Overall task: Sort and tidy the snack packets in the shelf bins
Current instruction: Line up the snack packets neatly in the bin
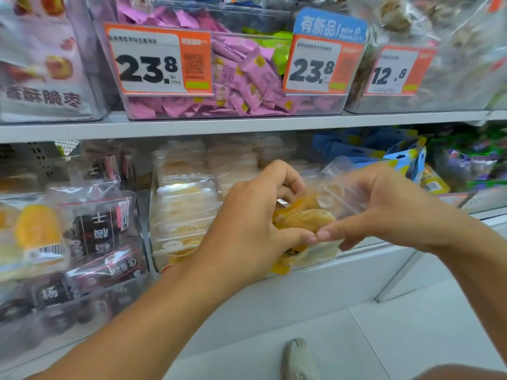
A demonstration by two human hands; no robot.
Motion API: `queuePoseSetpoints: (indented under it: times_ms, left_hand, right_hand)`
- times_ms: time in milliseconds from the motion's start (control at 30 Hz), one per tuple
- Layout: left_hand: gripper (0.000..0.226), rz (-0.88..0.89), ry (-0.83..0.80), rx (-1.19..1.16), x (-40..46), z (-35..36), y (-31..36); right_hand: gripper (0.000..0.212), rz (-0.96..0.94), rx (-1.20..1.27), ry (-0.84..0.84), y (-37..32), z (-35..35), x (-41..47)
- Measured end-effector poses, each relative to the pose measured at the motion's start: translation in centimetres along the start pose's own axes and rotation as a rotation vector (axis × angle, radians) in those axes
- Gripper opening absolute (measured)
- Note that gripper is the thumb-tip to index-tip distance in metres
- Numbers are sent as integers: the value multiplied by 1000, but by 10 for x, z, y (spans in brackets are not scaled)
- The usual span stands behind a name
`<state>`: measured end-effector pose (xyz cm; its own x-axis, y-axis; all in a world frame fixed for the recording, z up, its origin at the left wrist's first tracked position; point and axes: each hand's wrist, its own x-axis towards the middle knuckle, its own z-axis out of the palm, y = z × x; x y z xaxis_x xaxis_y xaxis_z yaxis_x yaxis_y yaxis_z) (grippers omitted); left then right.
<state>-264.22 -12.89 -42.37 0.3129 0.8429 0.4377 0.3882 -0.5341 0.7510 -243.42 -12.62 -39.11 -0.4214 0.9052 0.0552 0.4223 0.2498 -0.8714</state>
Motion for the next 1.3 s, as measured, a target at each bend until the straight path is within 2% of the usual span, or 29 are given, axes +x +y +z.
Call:
queuePoseSetpoints:
  times_ms: [167, 233, 300, 333, 400, 467, 500, 633, 767, 1000, 1167, 1300]
  left_hand:
    - [70, 51, 52, 83, 2, -7, -9]
    - [72, 141, 150, 213, 0, -16, -14]
    - [64, 260, 242, 355, -5, -25, -18]
    - [58, 303, 223, 408, -7, -28, -20]
    - [46, 349, 33, 544, -12, -26, -21]
    - [40, 254, -245, 753, -17, -14, -22]
    - [38, 202, -321, 857, -17, -7, -24]
    - [27, 154, -348, 1160, -12, 17, -18]
    - [23, 84, -290, 1315, -12, 36, -12]
    - [30, 71, -383, 1296, -2, 69, -20]
    - [17, 85, -360, 1237, 5, 63, -26]
    - [13, 101, -417, 1179, -6, 57, -26]
  right_hand:
    - [28, -85, 72, 165, 12, -5, 0]
    - [34, -99, 161, 244, 24, -19, -6]
    - [47, -112, 243, 307, 35, -30, -15]
    - [50, -110, 286, 332, 39, -32, -19]
    - [43, -106, 318, 372, 44, -33, -25]
    - [31, -101, 304, 420, 46, -30, -25]
    - [28, -107, 307, 439, 46, -29, -24]
    - [26, -123, 349, 500, 41, -22, -23]
    - [23, -115, 339, 519, 40, -21, -24]
    - [32, -129, 380, 560, 45, -27, -23]
    - [32, -148, 432, 655, 50, -38, -26]
    - [37, -161, 432, 691, 55, -47, -28]
